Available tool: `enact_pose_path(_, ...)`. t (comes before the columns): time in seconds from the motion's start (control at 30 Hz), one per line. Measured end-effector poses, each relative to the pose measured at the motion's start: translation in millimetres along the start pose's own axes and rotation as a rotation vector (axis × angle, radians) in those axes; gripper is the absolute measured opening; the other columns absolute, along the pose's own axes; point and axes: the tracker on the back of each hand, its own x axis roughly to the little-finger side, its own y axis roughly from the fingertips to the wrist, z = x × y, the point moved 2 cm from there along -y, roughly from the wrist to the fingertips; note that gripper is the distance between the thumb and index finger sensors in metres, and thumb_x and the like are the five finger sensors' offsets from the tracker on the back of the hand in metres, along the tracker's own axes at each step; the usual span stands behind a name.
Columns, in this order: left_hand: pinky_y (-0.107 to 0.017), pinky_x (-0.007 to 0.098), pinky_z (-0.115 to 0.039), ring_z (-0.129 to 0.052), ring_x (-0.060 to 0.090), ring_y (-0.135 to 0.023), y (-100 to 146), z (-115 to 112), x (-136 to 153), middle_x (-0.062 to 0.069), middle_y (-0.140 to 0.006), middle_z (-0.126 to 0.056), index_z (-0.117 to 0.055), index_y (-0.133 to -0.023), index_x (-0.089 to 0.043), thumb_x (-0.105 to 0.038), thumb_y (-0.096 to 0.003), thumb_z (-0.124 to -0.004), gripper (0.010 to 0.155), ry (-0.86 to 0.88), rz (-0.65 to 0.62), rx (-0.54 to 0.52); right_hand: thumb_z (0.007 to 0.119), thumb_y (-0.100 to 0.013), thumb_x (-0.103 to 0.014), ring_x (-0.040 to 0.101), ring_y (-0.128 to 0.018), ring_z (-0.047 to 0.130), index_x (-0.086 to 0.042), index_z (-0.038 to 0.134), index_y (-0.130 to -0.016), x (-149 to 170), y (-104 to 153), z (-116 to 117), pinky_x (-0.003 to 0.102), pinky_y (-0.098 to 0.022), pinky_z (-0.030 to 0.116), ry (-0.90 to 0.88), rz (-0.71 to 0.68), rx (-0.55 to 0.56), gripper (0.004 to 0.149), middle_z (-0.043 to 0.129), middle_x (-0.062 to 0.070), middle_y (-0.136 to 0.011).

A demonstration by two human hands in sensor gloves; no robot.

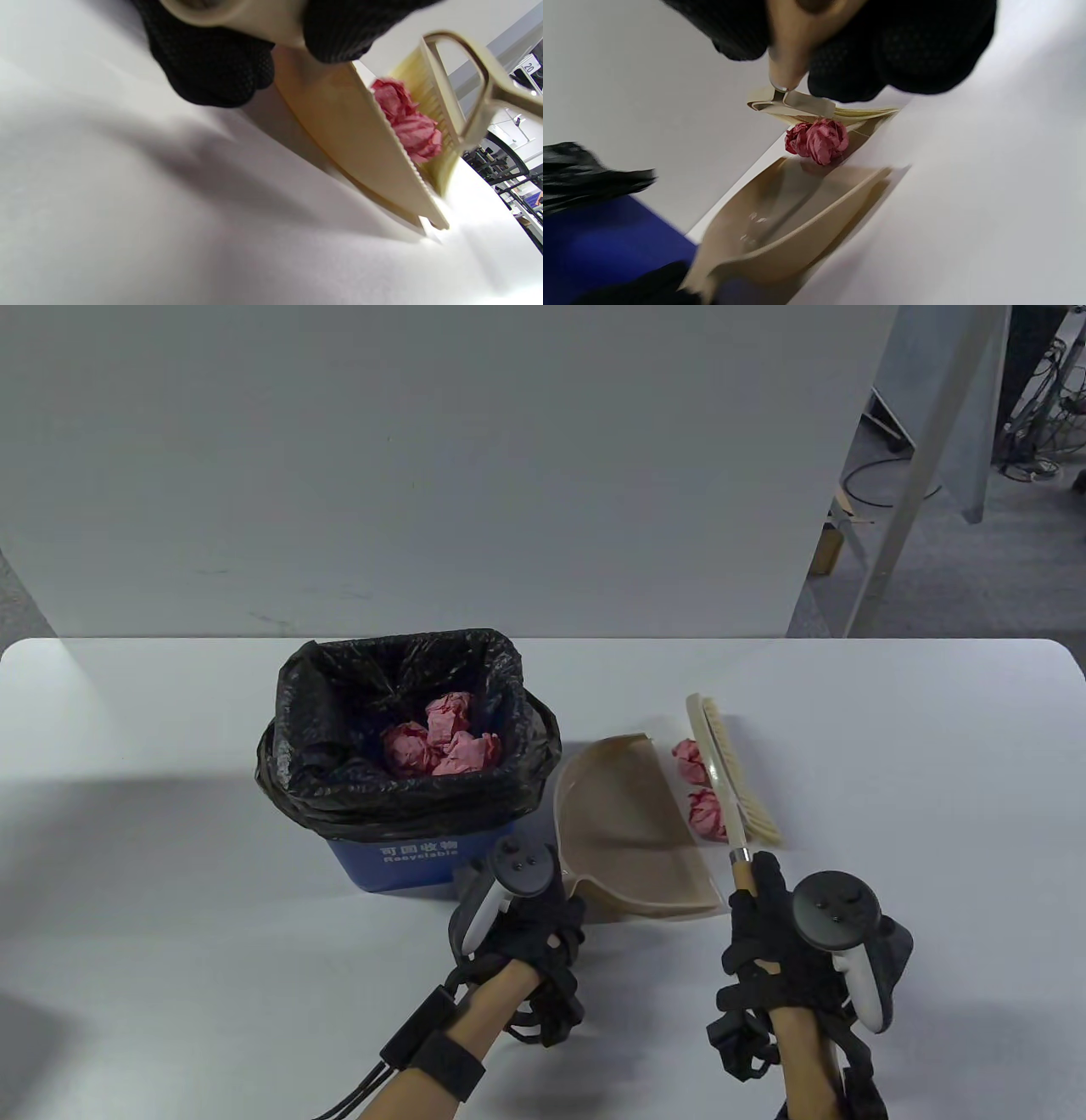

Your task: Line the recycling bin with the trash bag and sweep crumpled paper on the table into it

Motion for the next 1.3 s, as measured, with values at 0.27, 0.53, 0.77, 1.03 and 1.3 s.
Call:
enact_pose_path(0.27,-0.054,0.038,-0.093,-0.084,0.033,-0.088,0,-1,-1,0.024,-0.113,-0.05,-0.026,-0.117,-0.007,-0.031,-0.0598,-0.072,0.077,-0.004,0.0,0.002,0.058,-0.064,-0.027,0.032,-0.057,0.087,-0.007,0.04,-0.115,-9,3,10,0.044,-0.039,0.085,-0.223,-0.103,-0.175,0.057,0.072,0.029,-0.093)
enact_pose_path(0.53,-0.054,0.038,-0.093,-0.085,0.032,-0.087,1,2,0,0.024,-0.113,-0.051,-0.027,-0.116,-0.007,-0.031,-0.0599,-0.072,0.076,0.039,-0.008,0.001,0.056,-0.064,-0.027,0.032,-0.057,0.088,-0.006,0.039,-0.115,0,0,-1,0.044,-0.039,0.085,-0.422,-0.108,-0.102,0.057,0.073,0.029,-0.092)
enact_pose_path(0.77,-0.052,0.038,-0.093,-0.085,0.033,-0.086,5,12,0,0.025,-0.113,-0.051,-0.027,-0.116,-0.006,-0.03,-0.0598,-0.072,0.076,0.153,-0.035,0.015,0.055,-0.064,-0.027,0.032,-0.057,0.087,-0.006,0.038,-0.114,18,1,-24,0.044,-0.039,0.085,-0.457,-0.047,0.146,0.057,0.072,0.029,-0.092)
enact_pose_path(1.03,-0.052,0.039,-0.093,-0.085,0.034,-0.086,24,38,-8,0.025,-0.113,-0.05,-0.028,-0.117,-0.006,-0.03,-0.06,-0.071,0.075,0.26,-0.101,0.007,0.054,-0.064,-0.027,0.032,-0.058,0.087,-0.006,0.036,-0.114,40,-3,-33,0.044,-0.04,0.085,-0.474,0.077,0.215,0.058,0.071,0.029,-0.093)
enact_pose_path(1.3,-0.051,0.038,-0.093,-0.086,0.034,-0.085,57,57,-40,0.026,-0.113,-0.05,-0.027,-0.117,-0.005,-0.03,-0.0604,-0.071,0.075,0.281,-0.248,0.034,0.053,-0.064,-0.027,0.031,-0.058,0.087,-0.006,0.035,-0.114,43,0,-38,0.043,-0.04,0.085,-0.542,0.082,0.234,0.057,0.071,0.029,-0.093)
